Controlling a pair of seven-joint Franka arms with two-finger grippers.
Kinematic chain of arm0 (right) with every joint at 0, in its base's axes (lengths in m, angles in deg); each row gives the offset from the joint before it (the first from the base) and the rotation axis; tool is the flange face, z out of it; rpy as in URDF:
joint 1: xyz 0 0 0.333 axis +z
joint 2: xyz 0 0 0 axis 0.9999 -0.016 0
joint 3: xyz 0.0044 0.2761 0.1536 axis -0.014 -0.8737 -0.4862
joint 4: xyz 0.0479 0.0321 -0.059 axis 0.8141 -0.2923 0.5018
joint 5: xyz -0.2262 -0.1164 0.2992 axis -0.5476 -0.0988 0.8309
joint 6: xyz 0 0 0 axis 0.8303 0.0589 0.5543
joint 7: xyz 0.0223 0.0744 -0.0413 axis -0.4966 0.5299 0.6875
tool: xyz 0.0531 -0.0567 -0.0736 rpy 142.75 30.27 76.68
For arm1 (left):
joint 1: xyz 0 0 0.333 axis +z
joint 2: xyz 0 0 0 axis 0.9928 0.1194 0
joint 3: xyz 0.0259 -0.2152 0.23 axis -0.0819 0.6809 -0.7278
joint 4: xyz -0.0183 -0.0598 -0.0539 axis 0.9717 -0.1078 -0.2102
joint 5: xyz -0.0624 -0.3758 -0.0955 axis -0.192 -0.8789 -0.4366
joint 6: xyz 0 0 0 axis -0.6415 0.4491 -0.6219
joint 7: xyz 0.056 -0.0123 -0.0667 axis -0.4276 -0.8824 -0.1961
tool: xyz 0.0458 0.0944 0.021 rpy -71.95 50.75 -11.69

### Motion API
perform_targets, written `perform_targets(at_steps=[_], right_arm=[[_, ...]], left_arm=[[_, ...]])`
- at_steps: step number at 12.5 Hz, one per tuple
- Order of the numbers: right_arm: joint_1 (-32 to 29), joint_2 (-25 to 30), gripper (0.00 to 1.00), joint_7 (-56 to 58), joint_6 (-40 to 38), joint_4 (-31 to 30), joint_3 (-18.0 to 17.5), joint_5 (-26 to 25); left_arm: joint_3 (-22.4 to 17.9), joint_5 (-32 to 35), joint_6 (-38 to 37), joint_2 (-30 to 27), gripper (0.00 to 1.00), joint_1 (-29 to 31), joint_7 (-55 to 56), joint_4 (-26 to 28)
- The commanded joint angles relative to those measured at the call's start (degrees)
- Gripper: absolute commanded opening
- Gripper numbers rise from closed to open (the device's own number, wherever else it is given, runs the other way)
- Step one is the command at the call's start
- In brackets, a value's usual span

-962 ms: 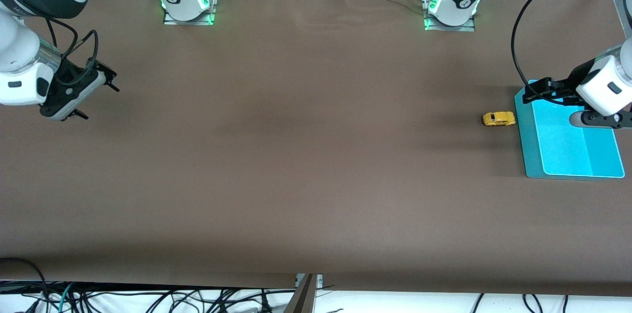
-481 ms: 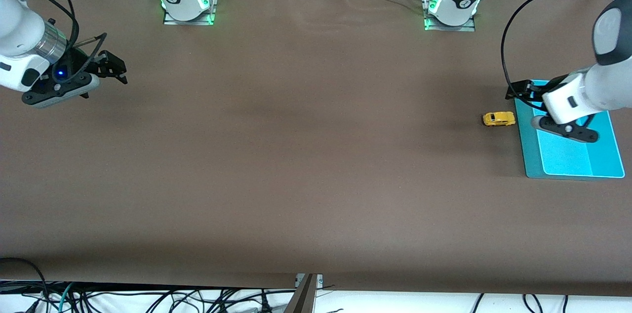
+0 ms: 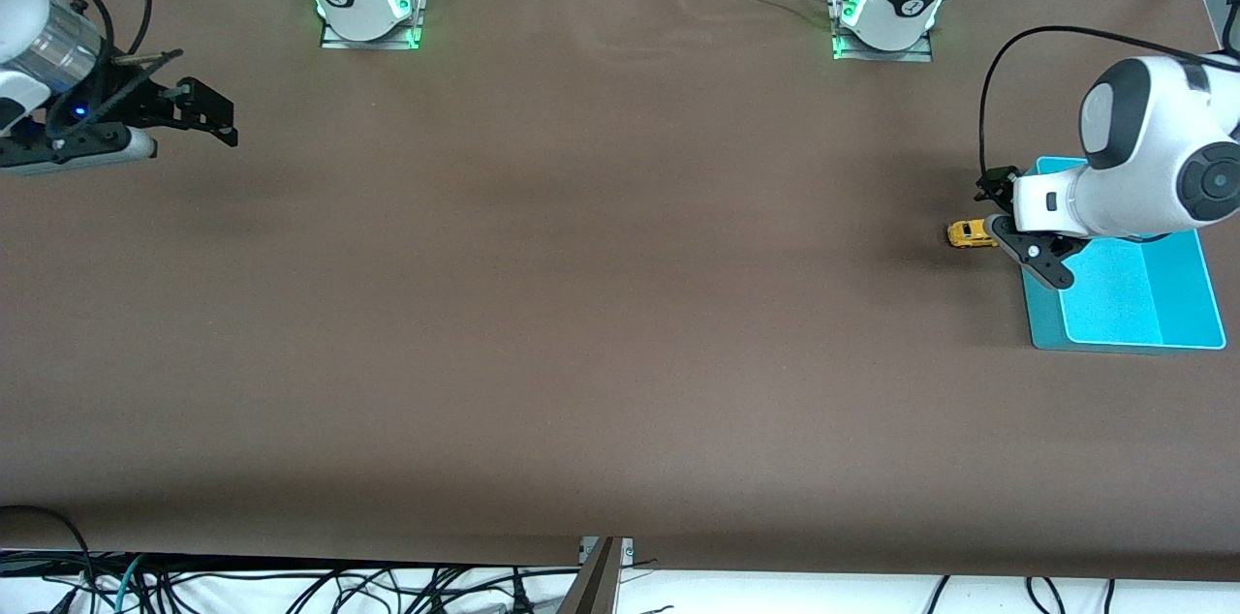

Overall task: Wind and store yellow beetle car
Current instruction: 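Lower the left gripper onto the car and close on it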

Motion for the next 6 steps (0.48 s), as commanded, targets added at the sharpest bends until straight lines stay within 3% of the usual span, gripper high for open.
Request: perform_targets(at_steps=[1, 4, 6], right_arm=[[0.23, -0.31, 1.00, -0.90, -1.74, 1.46, 0.70, 0.83], [0.14, -0.31, 1.00, -0.82, -2.01, 1.72, 1.93, 0.66], [0.40, -0.83, 1.00, -0.55, -3.58, 3.39, 1.76, -0.91]], left_arm=[[0.39, 2.83, 15.87, -3.60, 1.00, 3.45, -11.89, 13.03], [0.30, 3.01, 23.65, -2.90, 1.00, 5.82, -19.83, 19.20], [0.30, 3.88, 25.67, -1.68, 1.00, 6.18, -22.03, 20.44]])
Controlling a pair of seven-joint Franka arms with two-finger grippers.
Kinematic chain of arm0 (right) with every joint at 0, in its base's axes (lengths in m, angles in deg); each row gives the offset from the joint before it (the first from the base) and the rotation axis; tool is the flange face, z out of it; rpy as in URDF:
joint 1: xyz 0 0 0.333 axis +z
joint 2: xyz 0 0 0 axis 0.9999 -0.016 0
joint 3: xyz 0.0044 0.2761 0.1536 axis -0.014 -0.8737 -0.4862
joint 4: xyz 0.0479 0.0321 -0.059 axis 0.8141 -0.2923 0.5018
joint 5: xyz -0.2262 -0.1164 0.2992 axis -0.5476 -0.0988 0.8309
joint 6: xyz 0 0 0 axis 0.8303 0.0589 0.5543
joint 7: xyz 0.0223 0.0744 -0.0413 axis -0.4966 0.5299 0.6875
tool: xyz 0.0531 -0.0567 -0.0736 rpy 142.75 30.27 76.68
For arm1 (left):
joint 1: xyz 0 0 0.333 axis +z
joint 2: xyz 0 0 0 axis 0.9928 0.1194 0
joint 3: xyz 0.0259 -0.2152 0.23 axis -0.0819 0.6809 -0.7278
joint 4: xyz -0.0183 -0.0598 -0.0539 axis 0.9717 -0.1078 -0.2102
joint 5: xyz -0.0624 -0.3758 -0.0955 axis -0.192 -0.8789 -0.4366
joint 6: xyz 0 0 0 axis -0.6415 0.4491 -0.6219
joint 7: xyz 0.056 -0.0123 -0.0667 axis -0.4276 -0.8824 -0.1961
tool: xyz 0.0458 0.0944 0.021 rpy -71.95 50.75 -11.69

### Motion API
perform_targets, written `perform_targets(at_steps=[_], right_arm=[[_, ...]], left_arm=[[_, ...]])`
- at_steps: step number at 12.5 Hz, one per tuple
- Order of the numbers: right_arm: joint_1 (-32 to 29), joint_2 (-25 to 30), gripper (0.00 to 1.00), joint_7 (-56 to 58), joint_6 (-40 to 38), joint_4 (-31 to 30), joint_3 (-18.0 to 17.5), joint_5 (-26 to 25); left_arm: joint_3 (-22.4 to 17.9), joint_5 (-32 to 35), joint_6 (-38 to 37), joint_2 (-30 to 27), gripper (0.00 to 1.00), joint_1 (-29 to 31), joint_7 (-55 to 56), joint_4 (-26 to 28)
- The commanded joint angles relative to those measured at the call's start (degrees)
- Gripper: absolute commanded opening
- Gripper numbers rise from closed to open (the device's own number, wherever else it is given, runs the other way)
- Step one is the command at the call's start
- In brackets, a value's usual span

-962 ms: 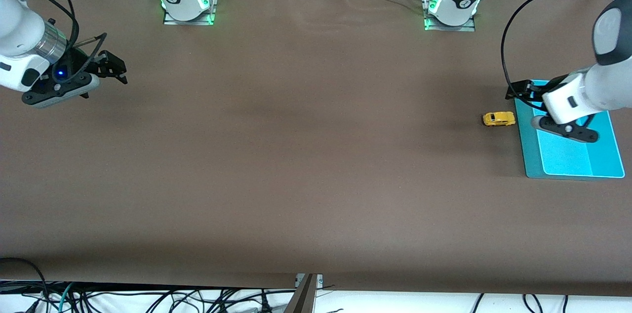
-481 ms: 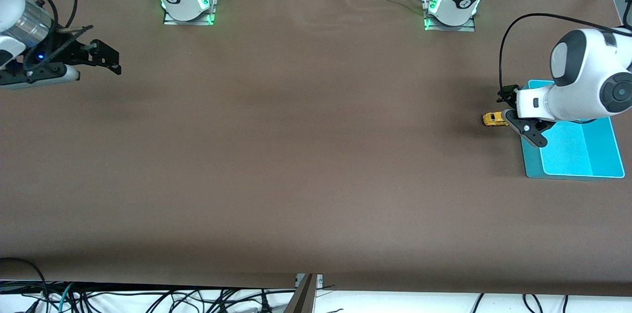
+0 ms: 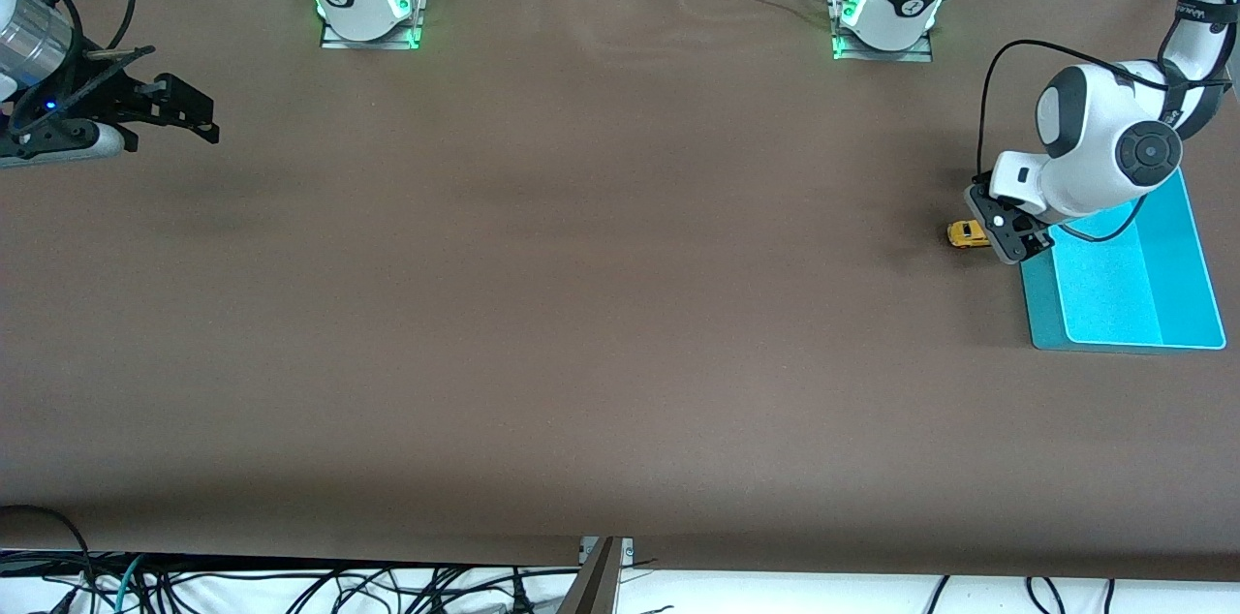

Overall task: Wind and store yellow beetle car
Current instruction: 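Lower the left gripper onto the car and close on it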

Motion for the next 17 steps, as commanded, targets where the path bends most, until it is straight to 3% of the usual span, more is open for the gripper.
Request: perform_targets(at_steps=[1, 7, 10, 12, 13, 14, 15, 17], right_arm=[[0.37, -0.89, 1.00, -0.21, -2.67, 3.46, 0.08, -1.41], [0.28, -0.98, 1.00, -0.38, -2.93, 4.70, 0.08, -2.82], [0.37, -0.98, 1.00, -0.38, -2.85, 4.70, 0.08, -2.65], [0.28, -0.98, 1.00, -0.38, -2.93, 4.70, 0.17, -2.56], [0.20, -0.98, 1.00, -0.38, -2.93, 4.70, 0.17, -2.56], [0.20, -0.98, 1.00, -0.38, -2.93, 4.70, 0.17, -2.56], [0.20, -0.98, 1.00, -0.38, -2.93, 4.70, 0.17, -2.56], [0.20, -0.98, 1.00, -0.38, -2.93, 4.70, 0.17, -2.56]], left_arm=[[0.59, 5.24, 4.90, 0.07, 1.00, 0.92, -2.78, 2.59], [0.50, 14.49, 12.39, 4.30, 1.00, 3.02, -2.78, 3.12], [0.50, 18.53, 23.44, 5.70, 1.00, 6.28, -2.78, 8.38], [0.59, 18.90, 24.53, 5.98, 1.00, 7.87, -2.78, 8.66], [0.67, 20.12, 24.70, 5.97, 0.83, 7.78, -2.86, 8.57], [0.94, 22.83, 24.71, 5.80, 0.40, 7.69, -2.78, 8.57], [1.02, 23.72, 24.71, 5.89, 0.25, 7.69, -2.78, 8.48], [1.20, 23.73, 24.71, 5.80, 0.11, 7.69, -2.78, 8.31]])
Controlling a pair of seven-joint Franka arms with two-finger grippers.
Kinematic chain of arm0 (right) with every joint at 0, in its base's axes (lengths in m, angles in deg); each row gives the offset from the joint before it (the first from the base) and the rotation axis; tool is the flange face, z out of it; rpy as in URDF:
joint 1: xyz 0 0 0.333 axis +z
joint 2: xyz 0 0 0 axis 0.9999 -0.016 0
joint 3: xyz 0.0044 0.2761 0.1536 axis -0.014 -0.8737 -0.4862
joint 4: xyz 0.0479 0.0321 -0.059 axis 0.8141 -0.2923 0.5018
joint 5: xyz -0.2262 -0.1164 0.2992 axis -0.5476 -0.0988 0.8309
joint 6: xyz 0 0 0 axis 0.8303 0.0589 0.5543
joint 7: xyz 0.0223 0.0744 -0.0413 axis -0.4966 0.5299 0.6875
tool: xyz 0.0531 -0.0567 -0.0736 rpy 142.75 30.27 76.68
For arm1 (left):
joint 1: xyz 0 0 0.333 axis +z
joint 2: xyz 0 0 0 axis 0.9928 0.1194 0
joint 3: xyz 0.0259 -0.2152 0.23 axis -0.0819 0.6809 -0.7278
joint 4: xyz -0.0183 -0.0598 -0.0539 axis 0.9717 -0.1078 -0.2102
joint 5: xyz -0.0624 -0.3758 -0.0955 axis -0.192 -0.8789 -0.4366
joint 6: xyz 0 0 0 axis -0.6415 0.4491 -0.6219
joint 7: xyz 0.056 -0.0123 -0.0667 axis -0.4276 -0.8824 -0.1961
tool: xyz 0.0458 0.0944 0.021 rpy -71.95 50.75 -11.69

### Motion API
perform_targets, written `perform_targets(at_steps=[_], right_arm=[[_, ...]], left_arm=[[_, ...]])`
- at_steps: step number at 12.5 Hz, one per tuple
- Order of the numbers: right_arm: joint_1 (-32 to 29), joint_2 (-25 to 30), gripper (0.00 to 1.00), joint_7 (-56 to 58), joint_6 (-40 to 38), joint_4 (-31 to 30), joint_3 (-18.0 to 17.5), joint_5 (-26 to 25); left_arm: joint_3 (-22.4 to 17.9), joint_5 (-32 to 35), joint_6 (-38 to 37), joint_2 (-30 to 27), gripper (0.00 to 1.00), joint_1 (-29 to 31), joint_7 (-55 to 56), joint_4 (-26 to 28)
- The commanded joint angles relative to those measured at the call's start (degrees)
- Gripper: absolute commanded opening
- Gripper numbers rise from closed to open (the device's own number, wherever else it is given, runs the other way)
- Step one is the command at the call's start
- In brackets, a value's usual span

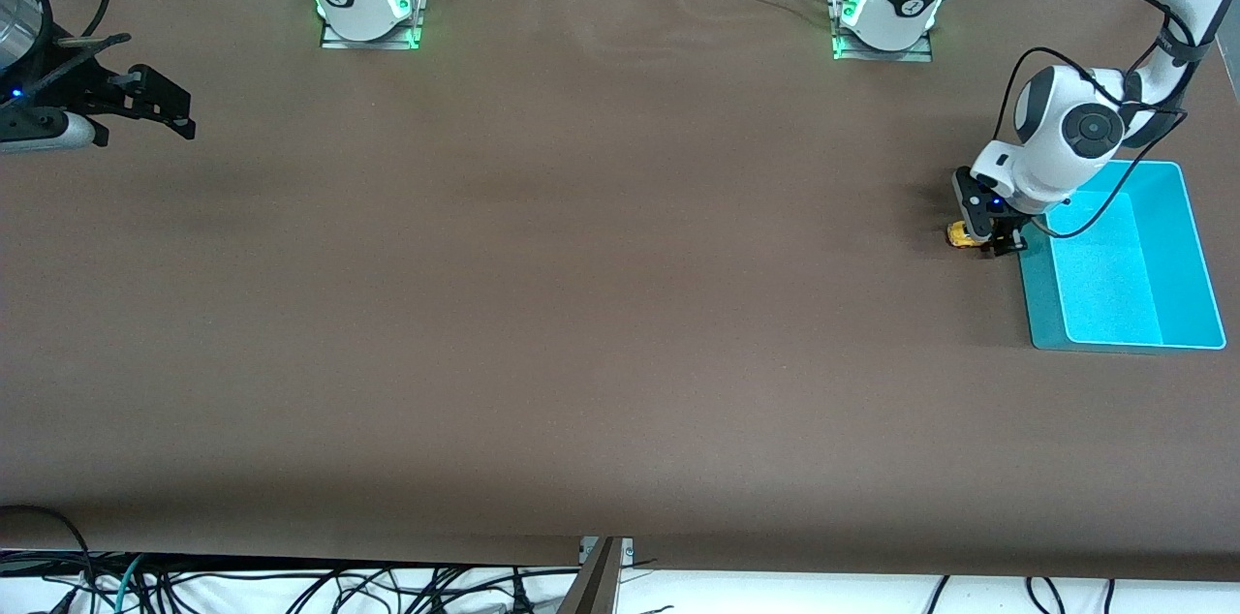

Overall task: Wind and store yellow beetle car
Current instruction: 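Lift the car with the left gripper and carry it into the tray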

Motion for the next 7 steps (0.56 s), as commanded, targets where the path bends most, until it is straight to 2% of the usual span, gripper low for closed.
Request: perform_targets(at_steps=[1, 4, 7], right_arm=[[0.10, -0.73, 1.00, -0.30, -1.44, 1.72, 0.21, -0.48], [0.10, -0.82, 1.00, -0.30, -1.53, 1.72, 0.21, -0.48], [-0.08, -0.82, 1.00, -0.21, -2.05, 1.71, 0.30, -0.48]], left_arm=[[0.66, 1.50, 0.36, -0.91, 0.08, 0.59, -0.68, -0.03], [2.76, 0.54, -0.78, -2.74, 0.07, 0.86, -0.25, -0.82], [7.06, -6.91, -8.49, -4.94, 0.07, 0.77, -0.24, -2.93]])
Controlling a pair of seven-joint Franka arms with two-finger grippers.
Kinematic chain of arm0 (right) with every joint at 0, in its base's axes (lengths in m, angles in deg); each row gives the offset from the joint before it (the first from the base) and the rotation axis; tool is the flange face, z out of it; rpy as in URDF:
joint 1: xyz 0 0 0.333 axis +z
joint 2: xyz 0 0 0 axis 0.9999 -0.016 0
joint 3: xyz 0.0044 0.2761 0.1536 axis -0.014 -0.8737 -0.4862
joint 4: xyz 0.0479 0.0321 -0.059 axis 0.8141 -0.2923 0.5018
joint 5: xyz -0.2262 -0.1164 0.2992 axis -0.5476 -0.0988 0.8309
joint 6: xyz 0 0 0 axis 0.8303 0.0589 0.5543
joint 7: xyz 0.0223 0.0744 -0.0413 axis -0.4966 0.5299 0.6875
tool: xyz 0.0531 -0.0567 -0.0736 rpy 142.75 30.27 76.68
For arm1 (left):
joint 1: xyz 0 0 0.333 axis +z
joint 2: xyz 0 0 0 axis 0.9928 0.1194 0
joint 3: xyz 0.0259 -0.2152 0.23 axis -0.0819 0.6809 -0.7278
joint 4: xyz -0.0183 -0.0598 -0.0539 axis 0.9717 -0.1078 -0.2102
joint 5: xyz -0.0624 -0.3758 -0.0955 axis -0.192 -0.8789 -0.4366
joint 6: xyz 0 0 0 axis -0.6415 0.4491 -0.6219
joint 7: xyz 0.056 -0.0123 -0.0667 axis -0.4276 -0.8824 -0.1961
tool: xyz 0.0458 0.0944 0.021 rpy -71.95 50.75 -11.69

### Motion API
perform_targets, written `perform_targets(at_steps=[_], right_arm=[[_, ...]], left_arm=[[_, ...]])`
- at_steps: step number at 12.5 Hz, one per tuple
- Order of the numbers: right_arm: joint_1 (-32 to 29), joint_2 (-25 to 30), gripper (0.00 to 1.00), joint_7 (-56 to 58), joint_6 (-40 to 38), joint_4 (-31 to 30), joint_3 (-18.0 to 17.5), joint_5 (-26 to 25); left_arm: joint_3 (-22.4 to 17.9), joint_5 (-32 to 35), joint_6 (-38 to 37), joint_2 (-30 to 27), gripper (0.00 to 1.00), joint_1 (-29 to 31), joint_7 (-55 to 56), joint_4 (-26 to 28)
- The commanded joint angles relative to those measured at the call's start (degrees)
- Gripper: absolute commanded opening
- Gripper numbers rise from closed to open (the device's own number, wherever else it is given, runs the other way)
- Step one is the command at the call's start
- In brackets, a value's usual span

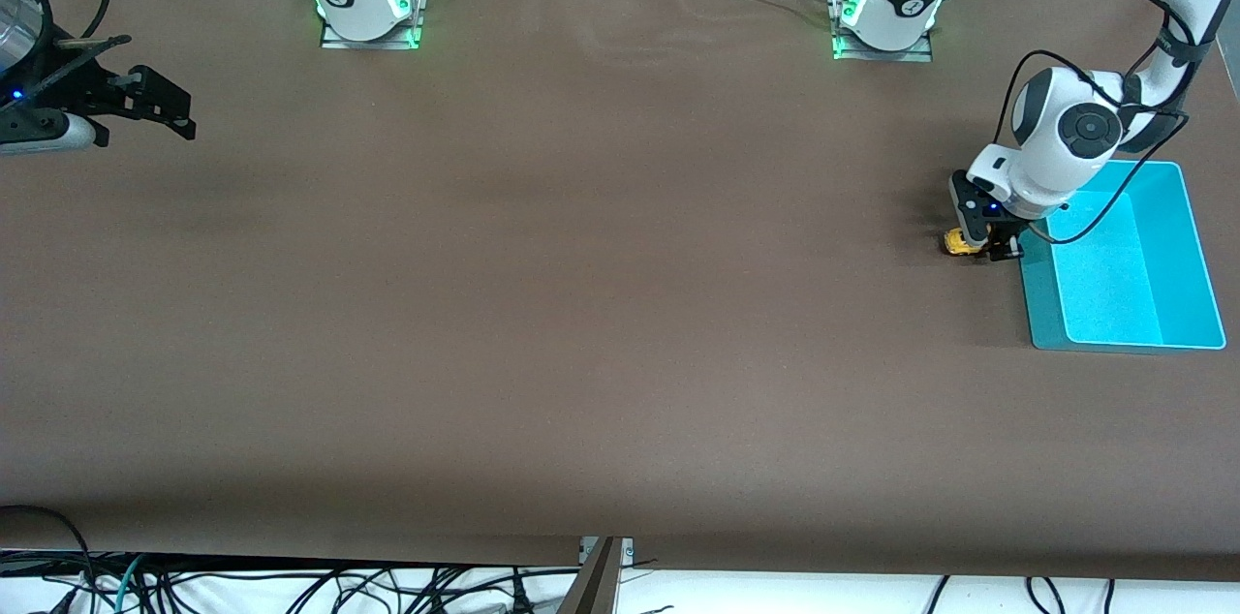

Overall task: Wind and store yellow beetle car
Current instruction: 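Lift the car with the left gripper and carry it into the tray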

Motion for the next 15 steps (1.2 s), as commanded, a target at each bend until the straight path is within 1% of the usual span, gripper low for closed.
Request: perform_targets(at_steps=[1, 2, 3, 4, 7, 8, 9, 10, 12, 14, 15], right_arm=[[-0.22, -0.86, 1.00, -0.12, -1.79, 1.72, 0.56, -0.48], [-0.14, -0.86, 1.00, -0.12, -1.79, 1.72, 0.65, -0.48], [-0.14, -0.86, 1.00, -0.12, -1.88, 1.72, 0.65, -0.48], [-0.14, -0.86, 1.00, -0.21, -1.97, 1.72, 0.57, -0.48], [-0.14, -0.86, 1.00, -0.21, -2.14, 1.72, 0.57, -0.48], [-0.14, -0.77, 1.00, -0.30, -2.23, 1.72, 0.56, -0.48], [-0.14, -0.86, 1.00, -0.21, -2.23, 1.72, 0.56, -0.48], [-0.14, -0.86, 1.00, -0.21, -2.23, 1.72, 0.56, -0.39], [-0.14, -0.86, 1.00, -0.21, -2.23, 1.72, 0.56, -0.39], [-0.14, -0.86, 1.00, -0.30, -2.23, 1.72, 0.56, -0.39], [-0.14, -0.86, 1.00, -0.21, -2.23, 1.63, 0.56, -0.39]], left_arm=[[4.67, -5.14, -9.64, -4.38, 0.07, 0.58, -0.45, -2.45], [6.86, -8.11, -15.42, -5.44, 0.07, 0.49, -0.54, -4.90], [9.58, -10.67, -22.09, -5.62, 0.07, 0.58, -0.63, -8.76], [10.22, -11.04, -28.51, -5.45, 0.07, 0.41, -0.63, -13.23], [10.14, -10.69, -41.11, -4.05, 0.07, 0.31, -1.07, -23.97], [9.61, -10.17, -44.45, -3.35, 0.07, 0.66, -1.50, -27.39], [8.56, -10.16, -47.36, -2.38, 0.07, 1.45, -4.38, -30.56], [7.42, -10.16, -48.43, -1.15, 0.07, 2.85, -8.32, -33.20], [6.10, -7.72, -47.57, 2.88, 0.07, 8.20, -15.54, -34.98], [6.09, -4.29, -42.75, 7.36, 0.07, 14.78, -16.88, -35.25], [6.09, -4.10, -40.47, 9.73, 0.07, 16.73, -18.54, -35.16]])
